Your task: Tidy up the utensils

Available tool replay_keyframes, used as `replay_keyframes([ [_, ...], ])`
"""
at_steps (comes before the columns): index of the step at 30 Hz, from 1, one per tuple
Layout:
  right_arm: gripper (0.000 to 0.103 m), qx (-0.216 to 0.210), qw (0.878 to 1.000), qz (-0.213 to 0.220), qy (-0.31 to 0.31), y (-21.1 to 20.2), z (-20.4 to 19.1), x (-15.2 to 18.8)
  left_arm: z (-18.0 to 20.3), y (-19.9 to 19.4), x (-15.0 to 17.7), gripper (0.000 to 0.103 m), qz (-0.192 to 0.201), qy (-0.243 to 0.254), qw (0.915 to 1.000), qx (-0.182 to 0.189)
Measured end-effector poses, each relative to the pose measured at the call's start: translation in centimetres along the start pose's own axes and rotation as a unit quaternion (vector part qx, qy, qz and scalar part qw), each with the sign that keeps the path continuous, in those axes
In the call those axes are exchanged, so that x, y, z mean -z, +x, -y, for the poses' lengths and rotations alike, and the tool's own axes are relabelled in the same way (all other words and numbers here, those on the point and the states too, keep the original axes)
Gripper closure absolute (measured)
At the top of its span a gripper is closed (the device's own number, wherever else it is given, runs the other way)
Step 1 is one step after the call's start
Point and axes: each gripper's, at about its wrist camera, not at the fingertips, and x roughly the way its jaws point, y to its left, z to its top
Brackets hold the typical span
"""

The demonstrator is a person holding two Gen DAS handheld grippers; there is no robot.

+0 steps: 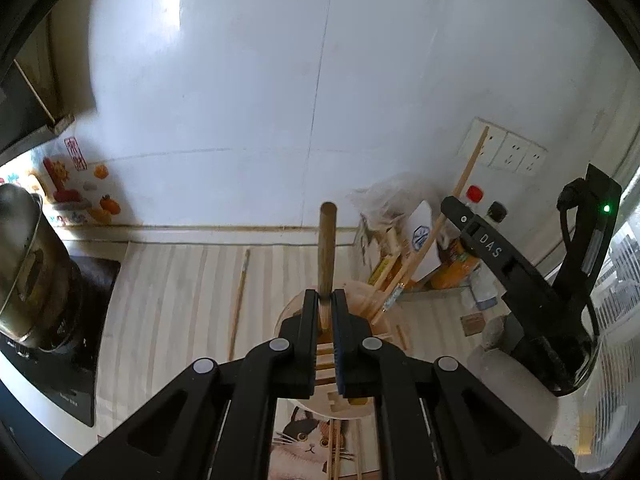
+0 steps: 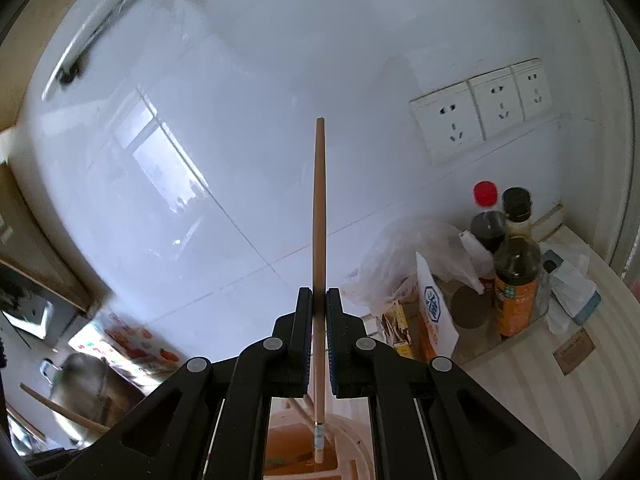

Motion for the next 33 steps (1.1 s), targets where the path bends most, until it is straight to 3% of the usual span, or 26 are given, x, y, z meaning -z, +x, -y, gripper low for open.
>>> replay_keyframes([
  [7,0.096,-0.01,0.999,-0.016,-0.032,1.2,-0.3,1.8,-1.1,0.0,-0.2,0.097,-0.018,-0.024,0.9995,0.005],
  [10,0.09,-0.019,0.998,-0.03,-0.051,0.5,-0.6,2.0,-1.4,-1.2,-0.4,0.088,-0.01,-0.033,0.9994,-0.002],
  [11,0.077,-0.02,0.998,-0.035,-0.057,0.2,-0.7,1.9,-1.7,-1.6,-0.4,0.076,-0.005,-0.037,0.9993,-0.005],
  [12,0.069,-0.021,0.997,-0.041,-0.061,-0.5,-0.7,1.8,-1.8,-2.2,-0.4,0.054,0.003,-0.04,0.9992,-0.007],
  [13,0.059,-0.025,0.997,-0.043,-0.059,-1.2,-0.6,1.7,-2.0,-3.0,-0.3,0.044,0.012,-0.043,0.999,-0.008],
  [14,0.057,-0.027,0.997,-0.042,-0.055,-2.0,-0.5,1.5,-2.1,-4.0,-0.2,0.034,0.025,-0.046,0.9986,-0.011],
  [16,0.056,-0.023,0.998,-0.04,-0.046,-4.0,0.2,1.1,-2.5,-5.7,0.2,0.029,0.045,-0.046,0.9978,-0.018],
  [18,0.055,-0.022,0.998,-0.04,-0.035,-5.8,1.0,1.0,-2.9,-7.1,0.8,0.012,0.056,-0.047,0.9971,-0.023],
  [21,0.051,-0.002,0.998,-0.049,-0.032,-8.1,1.9,1.4,-3.5,-8.8,2.7,0.0,0.077,-0.043,0.9953,-0.041],
  [25,0.038,0.026,0.997,-0.065,-0.032,-10.7,3.2,3.5,-3.8,-8.6,5.6,0.0,0.076,-0.02,0.9939,-0.077],
  [28,0.03,0.046,0.995,-0.085,-0.037,-11.3,4.3,5.7,-4.3,-5.7,8.3,0.0,0.029,-0.01,0.9959,-0.085],
  [33,0.03,0.09,0.983,-0.154,-0.038,-10.1,7.2,10.1,-4.4,0.6,13.0,0.0,-0.052,0.003,0.994,-0.096],
])
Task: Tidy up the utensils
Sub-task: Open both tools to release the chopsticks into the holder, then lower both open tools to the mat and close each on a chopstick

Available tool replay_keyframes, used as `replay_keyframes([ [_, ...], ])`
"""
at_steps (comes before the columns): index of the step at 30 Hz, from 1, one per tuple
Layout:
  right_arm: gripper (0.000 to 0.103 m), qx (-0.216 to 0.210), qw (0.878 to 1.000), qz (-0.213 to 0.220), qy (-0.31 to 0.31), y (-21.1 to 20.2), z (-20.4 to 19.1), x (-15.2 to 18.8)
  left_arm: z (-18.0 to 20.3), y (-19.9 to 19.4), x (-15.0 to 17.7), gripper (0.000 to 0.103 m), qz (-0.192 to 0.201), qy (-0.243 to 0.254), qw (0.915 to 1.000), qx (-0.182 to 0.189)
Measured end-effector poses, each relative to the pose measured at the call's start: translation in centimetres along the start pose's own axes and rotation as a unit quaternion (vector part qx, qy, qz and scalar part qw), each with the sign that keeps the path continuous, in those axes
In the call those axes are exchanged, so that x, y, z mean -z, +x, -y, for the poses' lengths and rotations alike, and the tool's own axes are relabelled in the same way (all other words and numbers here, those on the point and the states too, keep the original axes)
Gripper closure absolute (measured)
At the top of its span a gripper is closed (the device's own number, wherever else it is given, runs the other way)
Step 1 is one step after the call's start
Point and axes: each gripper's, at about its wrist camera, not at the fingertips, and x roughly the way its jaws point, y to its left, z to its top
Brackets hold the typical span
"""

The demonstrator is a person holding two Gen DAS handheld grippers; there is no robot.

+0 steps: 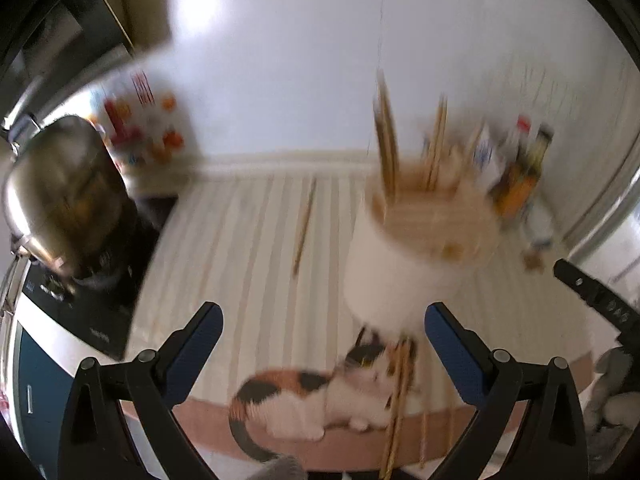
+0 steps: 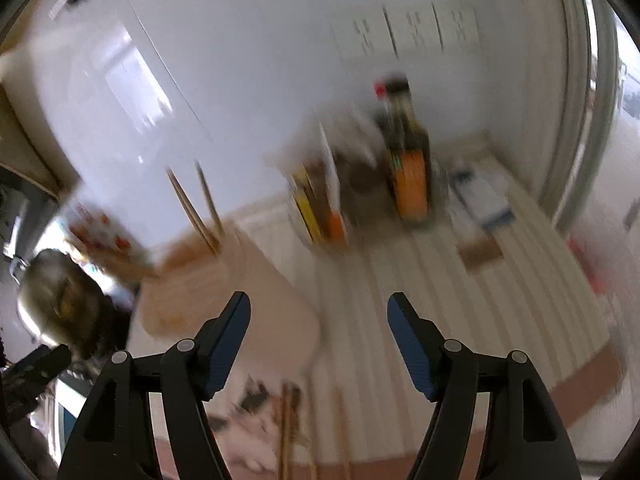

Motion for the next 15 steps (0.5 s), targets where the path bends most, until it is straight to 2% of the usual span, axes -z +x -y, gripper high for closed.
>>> replay_keyframes([
  [1,0.03,0.008,1.0,-0.022,-0.001,0.8,0.4,0.9,0.5,1.7,0.9,0.0,-0.022,0.008,0.9997,-0.001],
  [3,0.04,0.009,0.998,-0.065,0.001,2.7,1.2,2.9,1.6,4.4,2.7,0.002,-0.06,0.022,0.998,0.0],
  [5,0.072,0.015,0.994,-0.106,0.007,4.4,1.9,4.6,2.6,7.5,4.7,0.005,-0.102,0.032,0.9942,0.008],
  [6,0.075,0.02,0.99,-0.136,0.008,5.7,2.5,5.9,3.3,9.3,5.8,0.017,-0.127,0.038,0.9911,0.013],
  [10,0.077,0.036,0.982,-0.184,0.007,8.0,3.9,9.3,5.2,13.5,8.7,0.043,-0.197,0.044,0.9782,0.05],
  [11,0.077,0.041,0.981,-0.191,0.007,8.2,4.2,9.8,5.7,14.4,9.3,0.054,-0.21,0.046,0.975,0.058],
  [13,0.077,0.045,0.978,-0.203,0.008,8.7,4.7,10.6,6.7,15.6,10.2,0.059,-0.227,0.058,0.9698,0.067],
  [15,0.077,0.052,0.977,-0.208,0.008,9.1,5.1,11.1,7.5,16.1,10.6,0.07,-0.234,0.071,0.9674,0.066],
])
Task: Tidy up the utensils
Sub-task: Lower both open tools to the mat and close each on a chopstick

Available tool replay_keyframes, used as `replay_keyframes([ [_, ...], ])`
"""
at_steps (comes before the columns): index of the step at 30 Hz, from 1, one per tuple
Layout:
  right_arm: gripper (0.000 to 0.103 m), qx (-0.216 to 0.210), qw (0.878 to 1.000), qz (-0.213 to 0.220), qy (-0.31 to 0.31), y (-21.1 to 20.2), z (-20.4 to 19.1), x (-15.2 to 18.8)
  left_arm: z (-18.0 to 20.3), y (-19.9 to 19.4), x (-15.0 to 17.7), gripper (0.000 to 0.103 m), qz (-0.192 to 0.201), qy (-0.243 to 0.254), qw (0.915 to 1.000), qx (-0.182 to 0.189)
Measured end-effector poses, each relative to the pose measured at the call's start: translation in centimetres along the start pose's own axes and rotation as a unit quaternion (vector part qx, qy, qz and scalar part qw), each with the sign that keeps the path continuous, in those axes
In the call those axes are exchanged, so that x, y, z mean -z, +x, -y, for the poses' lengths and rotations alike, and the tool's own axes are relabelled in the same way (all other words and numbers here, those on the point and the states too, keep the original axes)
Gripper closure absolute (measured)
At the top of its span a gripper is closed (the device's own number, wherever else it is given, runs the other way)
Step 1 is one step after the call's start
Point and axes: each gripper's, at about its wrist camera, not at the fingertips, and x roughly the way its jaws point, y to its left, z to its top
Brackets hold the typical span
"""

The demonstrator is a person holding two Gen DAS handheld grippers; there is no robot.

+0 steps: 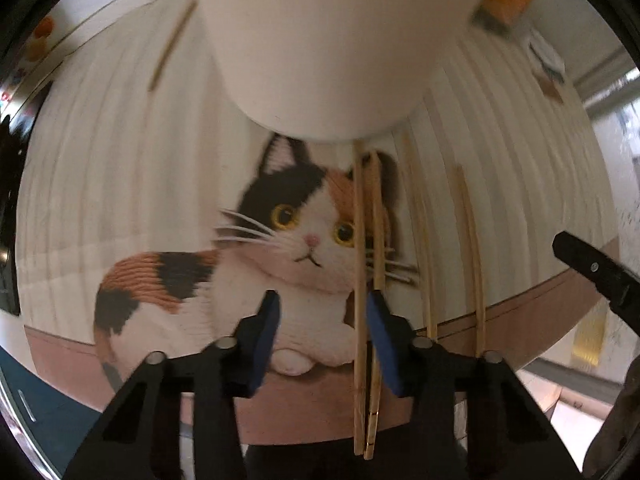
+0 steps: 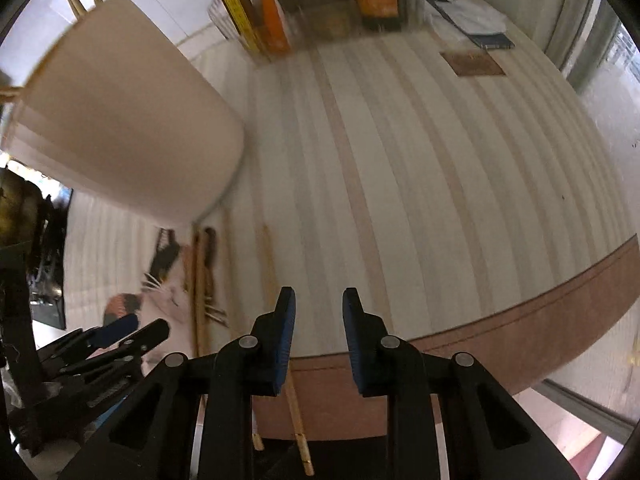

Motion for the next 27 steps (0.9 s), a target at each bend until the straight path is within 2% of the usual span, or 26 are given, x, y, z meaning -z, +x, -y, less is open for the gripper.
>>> replay_keyframes([
  [3,0.077,0.005,1.0,-0.009,0.002,0.6,0.5,0.4,0.9,0.9,0.1,0.087,-0.008,0.014,0.9999,-0.002],
  [6,0.077,0.01,1.0,-0.016,-0.003,1.0,0.4,0.7,1.5,1.0,-0.1,0.1,0.001,0.022,0.9997,-0.007],
  [9,0.077,0.012,1.0,-0.025,-0.01,1.6,0.1,0.6,1.0,1.5,0.2,0.102,-0.003,0.011,0.9996,-0.024],
  [12,0.077,0.006,0.999,-0.04,-0.019,2.3,-0.5,0.6,-1.1,1.5,1.0,0.102,-0.007,-0.028,0.9993,-0.024],
  [17,0.077,-0.001,0.998,-0.055,-0.038,3.5,-2.0,0.7,-3.8,1.2,2.5,0.102,-0.014,-0.069,0.9975,-0.006],
  [20,0.077,-0.004,0.996,-0.067,-0.051,4.3,-2.9,0.9,-4.6,0.9,2.9,0.1,-0.01,-0.097,0.9944,0.041],
  [22,0.077,-0.001,0.995,-0.075,-0.061,5.0,-3.5,1.1,-4.8,0.9,2.7,0.093,-0.011,-0.104,0.9916,0.076],
  [24,0.077,0.005,0.993,-0.086,-0.076,5.9,-4.2,1.3,-4.4,0.9,2.4,0.072,-0.008,-0.102,0.9904,0.093],
  [25,0.077,0.01,0.993,-0.078,-0.087,5.8,-4.5,1.4,-4.0,0.8,2.3,0.071,-0.002,-0.097,0.9905,0.097],
  [27,0.086,0.03,0.99,-0.075,-0.114,5.9,-5.2,1.7,-2.9,0.6,1.9,0.071,0.003,-0.083,0.9913,0.102],
])
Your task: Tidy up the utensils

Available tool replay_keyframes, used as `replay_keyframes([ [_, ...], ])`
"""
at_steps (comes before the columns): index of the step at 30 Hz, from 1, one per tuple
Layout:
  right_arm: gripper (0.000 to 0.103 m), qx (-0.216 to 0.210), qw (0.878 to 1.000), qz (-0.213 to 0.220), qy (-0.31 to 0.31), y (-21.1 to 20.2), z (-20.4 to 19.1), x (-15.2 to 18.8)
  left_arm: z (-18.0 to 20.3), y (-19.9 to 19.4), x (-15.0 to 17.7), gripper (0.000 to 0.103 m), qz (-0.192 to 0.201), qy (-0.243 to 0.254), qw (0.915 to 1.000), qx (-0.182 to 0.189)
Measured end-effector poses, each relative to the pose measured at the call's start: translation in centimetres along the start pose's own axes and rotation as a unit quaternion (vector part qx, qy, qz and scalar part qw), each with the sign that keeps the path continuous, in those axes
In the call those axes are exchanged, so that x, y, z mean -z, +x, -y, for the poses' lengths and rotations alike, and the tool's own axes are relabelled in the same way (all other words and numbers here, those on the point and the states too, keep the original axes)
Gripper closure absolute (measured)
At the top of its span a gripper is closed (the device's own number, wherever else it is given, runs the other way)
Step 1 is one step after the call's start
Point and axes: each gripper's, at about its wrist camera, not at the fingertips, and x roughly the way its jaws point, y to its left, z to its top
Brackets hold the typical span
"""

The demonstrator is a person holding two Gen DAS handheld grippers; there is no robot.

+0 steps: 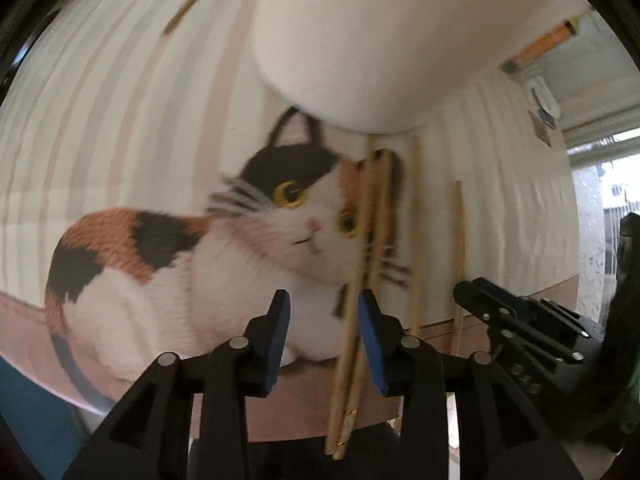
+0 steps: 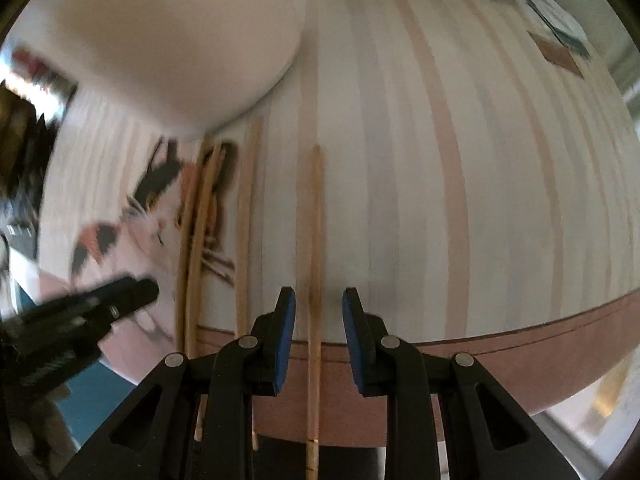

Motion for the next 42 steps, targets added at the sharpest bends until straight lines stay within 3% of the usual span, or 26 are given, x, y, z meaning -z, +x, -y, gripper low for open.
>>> replay_keyframes([
  [1,0.096,0.012,1.0,0.002,-0.004,0.1,-0.1,0.1,0.7,0.2,0.0,0.071,-0.001,0.011,0.9999,-0.003],
  [10,0.096,0.02,1.0,-0.001,0.022,0.1,2.5,0.8,5.2,2.8,-2.6,0.074,0.0,0.074,0.9955,-0.059],
  [12,0.096,0.02,1.0,-0.002,0.025,0.1,2.9,0.8,6.2,3.3,-2.6,0.092,0.002,0.094,0.9925,-0.079],
  [16,0.096,0.027,0.999,-0.003,0.023,0.2,3.1,0.7,6.3,3.0,-2.5,0.094,0.008,0.089,0.992,-0.089],
  [17,0.096,0.028,0.999,-0.003,0.024,0.2,3.1,0.7,6.0,2.7,-2.5,0.102,0.012,0.079,0.9923,-0.094],
  [18,0.096,0.03,0.999,-0.004,0.026,0.2,3.2,0.9,5.6,2.4,-2.3,0.102,0.012,0.07,0.9925,-0.099],
  [24,0.096,0.029,0.999,-0.008,0.033,0.1,3.9,0.6,1.2,1.9,-1.8,0.102,0.004,-0.009,0.9962,-0.087],
  [30,0.096,0.031,0.999,-0.01,0.033,0.1,4.4,0.4,-0.5,1.4,-1.3,0.101,0.008,-0.05,0.9986,-0.016],
  [34,0.096,0.026,0.999,-0.01,0.04,0.2,4.3,0.0,1.5,1.5,-1.6,0.093,-0.003,-0.007,0.9998,0.018],
  [42,0.096,0.028,0.999,-0.009,0.04,-0.1,4.8,-0.2,4.1,3.1,-1.5,0.09,-0.024,0.042,0.9987,-0.014],
])
